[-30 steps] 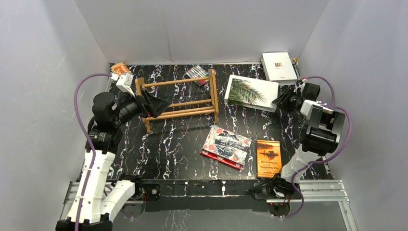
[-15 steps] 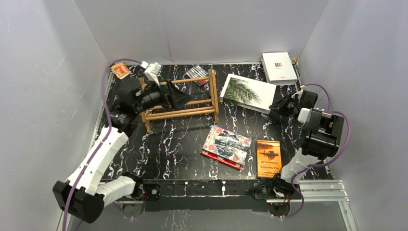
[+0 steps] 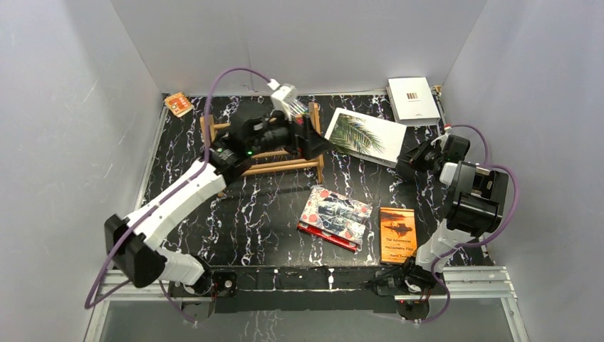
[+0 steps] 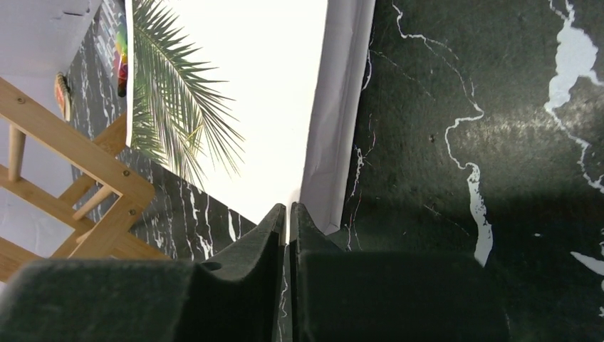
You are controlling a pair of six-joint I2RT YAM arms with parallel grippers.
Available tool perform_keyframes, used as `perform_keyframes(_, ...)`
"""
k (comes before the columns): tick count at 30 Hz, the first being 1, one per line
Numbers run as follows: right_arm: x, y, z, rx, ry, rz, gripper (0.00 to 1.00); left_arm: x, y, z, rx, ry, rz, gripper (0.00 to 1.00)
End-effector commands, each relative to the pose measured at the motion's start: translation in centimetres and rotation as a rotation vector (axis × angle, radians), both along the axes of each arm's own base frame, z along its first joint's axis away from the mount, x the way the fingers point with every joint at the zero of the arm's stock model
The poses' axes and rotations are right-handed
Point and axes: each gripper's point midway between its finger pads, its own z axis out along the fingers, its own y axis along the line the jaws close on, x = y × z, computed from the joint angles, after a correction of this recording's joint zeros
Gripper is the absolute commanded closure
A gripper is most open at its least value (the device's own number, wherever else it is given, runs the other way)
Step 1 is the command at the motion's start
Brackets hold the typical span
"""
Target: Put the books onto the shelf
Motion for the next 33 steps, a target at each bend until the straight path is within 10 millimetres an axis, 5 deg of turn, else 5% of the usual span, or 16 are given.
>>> perform_keyframes(1, 0.3, 0.1, 2.0, -0.003, -0.087, 0.008, 0.91, 1.0, -3.4, -1.1, 0.075, -0.079, -0.006, 0.04)
perform_keyframes(3, 0.3, 0.1, 2.3, -0.004, -0.093, 0.008, 1.00, 1.5, -4.8, -2.3, 0.114, -0.094, -0.019, 0.04)
perform_keyframes(7, 0.2, 0.1, 2.2, 0.002, -0.080, -0.001, 0.98, 2.4, -6.9, -3.3, 0.173, -0.153, -0.031, 0.04)
perform_keyframes(10, -0.2, -0.1, 2.2, -0.007, -0.069, -0.032, 0.66, 3.2, -8.4, -3.9, 0.212, -0.190, -0.030, 0.04)
perform_keyframes(12, -0.4, -0.6, 2.0, -0.028, -0.046, -0.060, 0.55, 4.4, -9.5, -4.1, 0.233, -0.185, -0.015, 0.04)
perform_keyframes(16, -0.6, -1.7, 1.5, -0.080, 0.014, -0.108, 0.46, 9.0, -11.4, -6.1, 0.308, -0.115, 0.165, 0.04)
perform_keyframes(19, -0.8, -2.4, 1.4, -0.103, 0.049, -0.145, 0.40, 13.3, -12.4, -9.9, 0.389, -0.029, 0.355, 0.04)
perform_keyframes(24, -1.0, -2.2, 1.4, -0.100, 0.080, -0.155, 0.37, 17.2, -14.4, -13.7, 0.471, -0.039, 0.473, 0.04)
perform_keyframes(33, -1.5, -1.3, 1.4, -0.093, 0.091, -0.137, 0.36, 19.3, -12.4, -17.5, 0.558, -0.064, 0.627, 0.04)
